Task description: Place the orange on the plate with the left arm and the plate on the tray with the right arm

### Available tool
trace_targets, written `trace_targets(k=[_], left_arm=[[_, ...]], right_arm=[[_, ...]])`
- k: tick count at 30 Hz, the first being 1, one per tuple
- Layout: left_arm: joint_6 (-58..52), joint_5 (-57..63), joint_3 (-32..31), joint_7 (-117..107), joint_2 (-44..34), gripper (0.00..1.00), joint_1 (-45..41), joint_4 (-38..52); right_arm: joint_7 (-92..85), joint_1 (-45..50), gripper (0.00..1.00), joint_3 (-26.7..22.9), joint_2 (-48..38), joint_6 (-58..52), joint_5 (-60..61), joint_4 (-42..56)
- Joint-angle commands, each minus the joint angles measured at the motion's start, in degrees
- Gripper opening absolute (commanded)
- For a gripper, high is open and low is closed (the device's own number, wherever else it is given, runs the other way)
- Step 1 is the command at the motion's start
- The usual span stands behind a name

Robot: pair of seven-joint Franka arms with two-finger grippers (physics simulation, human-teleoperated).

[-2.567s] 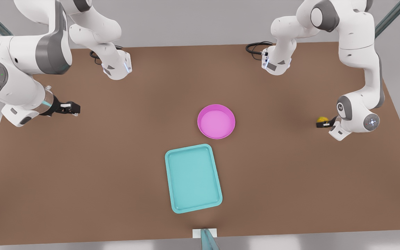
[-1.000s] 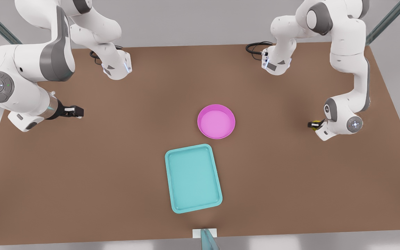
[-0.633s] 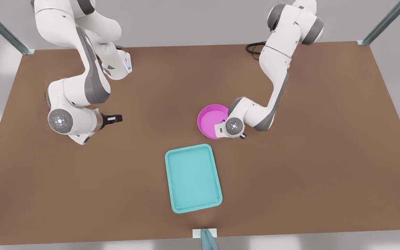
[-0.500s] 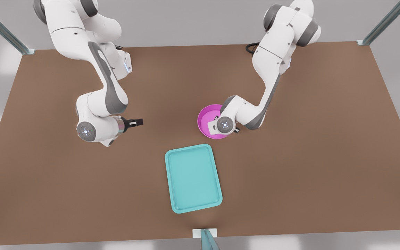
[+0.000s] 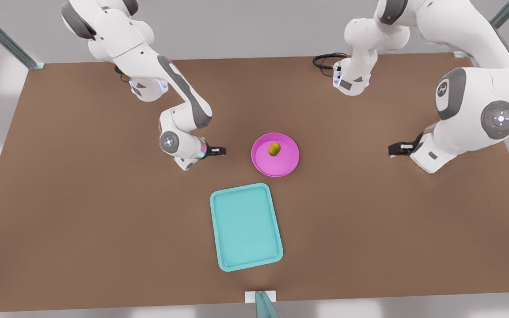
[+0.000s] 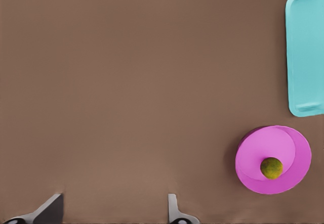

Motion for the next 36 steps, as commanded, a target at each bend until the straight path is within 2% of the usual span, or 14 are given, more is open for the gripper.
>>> trace_targets(k=[1,2,3,6,9,13,20,21,23,24,30,32,34,36], left_arm=[[4.0,8.7,-4.3,5.2,-6.2,1.0,1.3,-5.8],[3.8,7.1,-1.5,5.4,-6.6,1.0,-0.7,-5.3],[2.6,6.6,-2.1,5.4,-6.1,1.0,-0.7,-4.8],[2.6,6.0,-1.6,5.8,-3.6,1.0,-0.6,-0.9],[7.0,3.9,-1.6,5.8,-0.6,1.0,-0.6,0.1],[2.4,0.7,-2.0,5.9,-0.2,1.0,-0.6,-0.2],[2.3,0.5,-0.2,5.3,-0.1,1.0,0.0,1.5],[2.1,0.9,0.0,5.1,-0.4,1.0,-0.1,1.5],[1.7,1.1,0.2,4.6,-1.6,1.0,-0.1,1.4],[1.7,1.5,0.1,4.6,-1.3,1.0,-0.1,1.5],[1.1,1.2,1.3,4.7,-0.1,1.0,-0.4,1.2],[1.1,1.2,1.3,4.8,0.4,1.0,0.0,1.3],[0.6,1.0,1.3,4.8,0.3,1.0,-0.1,1.3],[0.6,0.8,1.3,4.8,0.2,1.0,-0.1,1.3]], right_arm=[[7.5,0.1,1.0,1.4,0.1,12.6,1.0,-1.1],[6.6,0.1,1.0,2.6,2.1,13.0,1.2,-0.5],[6.6,0.1,1.0,4.7,5.2,14.2,1.3,1.7],[6.6,1.4,1.0,6.8,10.9,14.9,3.2,7.4],[6.5,2.3,1.0,7.0,13.9,14.9,3.2,10.2],[6.0,3.7,1.0,7.1,15.6,14.9,3.2,11.0],[6.0,5.8,1.0,7.1,18.2,14.8,3.2,12.3],[6.0,5.9,0.93,7.1,18.2,14.8,3.2,12.3],[6.0,5.9,0.6,7.1,18.2,14.3,3.2,12.3],[6.0,5.9,0.57,7.1,18.2,14.2,3.2,12.3],[5.8,5.9,0.57,7.1,19.1,14.1,3.1,12.4],[5.8,5.9,0.5,7.1,19.0,14.1,3.1,12.6],[5.4,5.9,0.39,7.1,19.0,14.0,3.1,12.6],[5.4,5.9,0.33,7.1,19.0,13.9,3.1,12.7]])
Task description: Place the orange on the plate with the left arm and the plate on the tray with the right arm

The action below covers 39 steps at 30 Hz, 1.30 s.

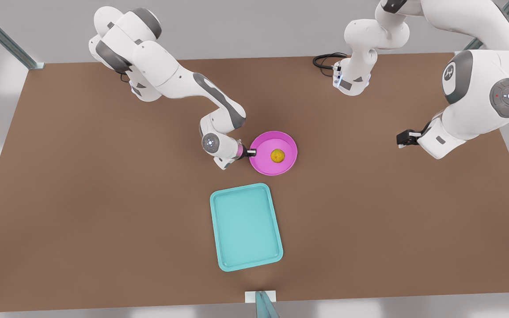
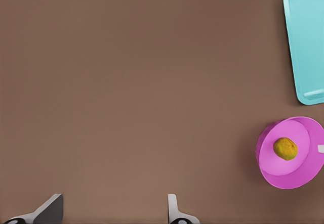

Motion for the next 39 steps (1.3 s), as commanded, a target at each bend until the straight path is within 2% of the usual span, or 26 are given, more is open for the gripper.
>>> trace_targets(k=[1,4,16,25,29,36,39], left_arm=[[-0.4,-0.2,0.0,0.5,-0.1,1.0,0.0,0.1],[-0.4,-0.2,0.0,0.4,0.0,1.0,0.0,0.1],[-0.5,0.3,0.0,0.2,-0.4,1.0,-0.1,0.1],[-2.5,0.3,-0.4,-1.2,-0.4,1.0,-0.6,0.0],[-2.4,0.4,-0.1,-1.2,-0.3,1.0,-0.6,0.1],[-2.6,0.4,0.0,-0.9,-0.1,1.0,-0.5,-0.1],[-2.1,0.4,0.0,-1.0,0.0,1.0,-0.5,0.1]], right_arm=[[0.5,0.0,0.3,0.0,-0.1,-0.2,-0.1,0.2],[0.7,0.0,0.21,0.5,-0.4,-0.4,0.0,0.4],[1.4,-0.8,0.21,2.1,-3.0,-3.8,0.4,2.8],[1.4,-3.2,0.21,1.9,-3.6,-4.3,7.6,11.1],[1.4,-4.7,0.21,0.2,-2.3,-4.2,8.5,15.8],[0.6,-10.6,0.21,-1.2,-1.8,-4.0,8.2,17.7],[-1.4,-12.1,0.21,-3.2,-0.6,-3.8,7.8,18.7]])
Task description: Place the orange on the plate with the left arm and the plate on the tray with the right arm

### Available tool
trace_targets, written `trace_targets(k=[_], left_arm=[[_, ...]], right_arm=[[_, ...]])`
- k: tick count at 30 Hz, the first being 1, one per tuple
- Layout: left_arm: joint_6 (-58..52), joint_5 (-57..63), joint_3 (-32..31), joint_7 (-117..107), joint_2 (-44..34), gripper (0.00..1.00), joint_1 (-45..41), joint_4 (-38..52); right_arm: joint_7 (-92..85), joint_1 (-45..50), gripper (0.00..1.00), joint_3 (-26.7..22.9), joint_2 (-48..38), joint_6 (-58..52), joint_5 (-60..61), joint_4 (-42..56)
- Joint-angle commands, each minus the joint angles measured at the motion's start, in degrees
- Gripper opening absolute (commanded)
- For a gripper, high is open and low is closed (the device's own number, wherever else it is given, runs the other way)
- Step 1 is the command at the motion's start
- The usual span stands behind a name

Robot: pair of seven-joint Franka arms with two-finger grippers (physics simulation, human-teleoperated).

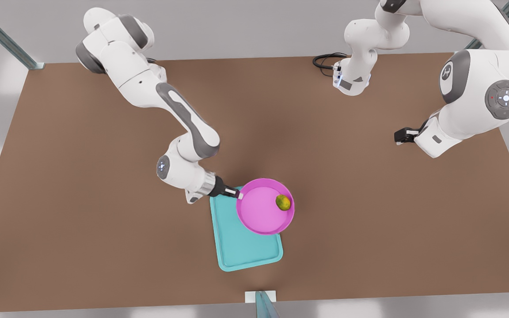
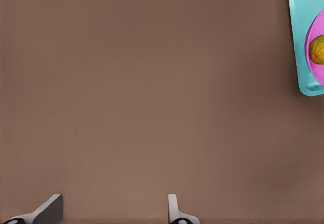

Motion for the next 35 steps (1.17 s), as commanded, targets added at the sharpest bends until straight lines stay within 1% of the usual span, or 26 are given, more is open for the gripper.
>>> trace_targets(k=[1,4,10,11,12,18,19,20,21,22,23,24,25,26,27,28,29,30,35], left_arm=[[0.1,0.0,0.0,-0.4,0.0,1.0,0.0,0.0],[-0.4,0.0,0.0,-0.6,-0.2,1.0,0.0,0.1],[-0.3,0.0,0.0,-0.6,-0.2,1.0,0.0,0.1],[-0.3,0.0,0.0,-0.6,-0.2,1.0,0.0,0.1],[-0.3,0.0,0.0,-0.6,-0.2,1.0,0.0,0.1],[-0.3,0.0,0.0,-0.6,-0.2,1.0,0.0,0.1],[-0.3,0.0,0.0,-0.6,-0.2,1.0,0.0,0.1],[-0.3,0.0,0.0,-0.6,-0.2,1.0,0.0,0.1],[-0.3,0.0,0.0,-0.6,-0.2,1.0,0.0,0.1],[-0.3,0.0,0.0,-0.6,-0.2,1.0,0.0,0.0],[-0.3,0.0,0.0,-0.6,-0.1,1.0,0.0,0.1],[-0.3,0.0,0.0,-0.6,-0.1,1.0,0.0,0.1],[-0.3,0.0,0.0,-0.6,-0.1,1.0,0.0,0.1],[-0.3,0.0,0.0,-0.6,-0.1,1.0,0.0,0.1],[-0.3,0.0,0.0,-0.6,-0.2,1.0,0.0,0.1],[-0.3,0.0,0.0,-0.6,-0.2,1.0,0.0,0.1],[-0.3,0.0,0.0,-0.6,-0.2,1.0,0.0,0.1],[-0.3,0.0,0.0,-0.6,-0.2,1.0,0.0,0.1],[-0.3,0.0,0.0,-0.6,-0.1,1.0,0.0,0.1]], right_arm=[[-1.6,-1.3,0.21,-0.5,0.5,-0.1,-0.8,0.2],[-3.8,-2.0,0.21,-1.6,1.3,0.0,-0.8,0.1],[-4.1,-3.6,0.21,-2.0,1.8,-0.5,-1.0,-0.4],[-4.0,-3.5,0.26,-1.9,1.7,-0.7,-0.9,-0.3],[-3.5,-3.3,1.0,-1.9,1.9,-0.3,-0.7,-0.2],[-3.1,-2.8,1.0,-1.7,1.3,-0.7,-0.3,0.3],[-3.2,-3.4,1.0,-2.1,-0.6,-4.3,-0.3,-0.4],[-3.6,-3.8,1.0,-7.7,-3.7,-20.4,-1.3,0.3],[-3.8,-3.8,1.0,-14.4,-5.8,-39.3,-9.8,4.5],[-5.6,-3.9,1.0,-18.1,-5.3,-52.5,-19.7,11.4],[-19.1,-3.8,1.0,-22.8,-5.7,-61.9,-32.8,16.2],[-33.6,-3.8,1.0,-28.9,-6.7,-63.1,-42.1,20.9],[-36.3,-3.8,1.0,-30.1,-10.2,-63.1,-44.5,21.0],[-36.2,-3.8,1.0,-30.0,-17.0,-63.6,-49.8,20.6],[-36.1,-3.8,1.0,-29.8,-21.9,-67.3,-51.0,20.3],[-35.8,-3.9,1.0,-29.8,-25.4,-69.7,-50.8,19.1],[-35.8,-4.8,1.0,-29.7,-27.6,-69.7,-50.5,17.3],[-35.7,-6.8,1.0,-27.6,-29.8,-69.7,-50.4,14.7],[-35.0,-6.8,1.0,-27.5,-29.5,-69.6,-50.3,14.3]])
